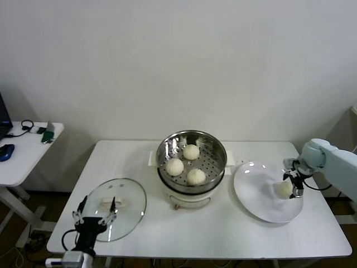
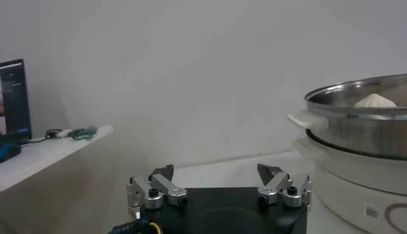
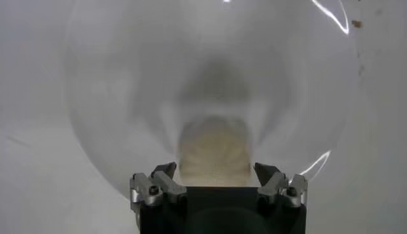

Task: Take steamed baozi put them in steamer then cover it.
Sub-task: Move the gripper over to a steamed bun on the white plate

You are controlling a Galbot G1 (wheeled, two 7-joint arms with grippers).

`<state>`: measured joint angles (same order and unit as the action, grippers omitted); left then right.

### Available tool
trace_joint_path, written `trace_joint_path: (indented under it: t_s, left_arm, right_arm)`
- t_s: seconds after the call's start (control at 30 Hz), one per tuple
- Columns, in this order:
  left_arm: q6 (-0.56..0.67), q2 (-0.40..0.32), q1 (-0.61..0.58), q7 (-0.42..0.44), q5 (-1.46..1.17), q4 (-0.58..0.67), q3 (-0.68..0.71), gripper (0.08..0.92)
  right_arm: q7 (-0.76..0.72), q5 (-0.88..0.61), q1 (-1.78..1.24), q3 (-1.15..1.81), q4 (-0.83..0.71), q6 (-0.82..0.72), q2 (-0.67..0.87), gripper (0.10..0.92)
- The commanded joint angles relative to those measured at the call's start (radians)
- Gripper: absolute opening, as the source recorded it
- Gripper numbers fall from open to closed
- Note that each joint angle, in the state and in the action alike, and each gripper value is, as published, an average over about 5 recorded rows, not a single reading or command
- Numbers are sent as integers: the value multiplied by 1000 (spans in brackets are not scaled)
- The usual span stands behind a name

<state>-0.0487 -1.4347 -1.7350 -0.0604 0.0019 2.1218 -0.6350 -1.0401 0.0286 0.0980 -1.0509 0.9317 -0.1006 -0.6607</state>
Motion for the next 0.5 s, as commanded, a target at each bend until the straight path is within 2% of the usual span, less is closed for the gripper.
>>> trace_joint_path:
  t_s: [0.03,0.17,0.33,0.5]
  left_arm:
    - [0,-2,-2,-1,3,-1,0,823]
    - [0,-2,-2,-2,3,1,0,823]
    - [-7,-2,8,-10,-3,1,-9,823]
    - [-10,0,14,-11,-8,2,-17,823]
  right_arm:
    - [-10,29,-40,41,-49,7,-18,823]
    - [-19,27,-37,42,-55,15,-22,807]
    - [-24,11,-32,43,-60,21,-22,740]
    - [-27,-9,-27,45,-68,21,-29,707]
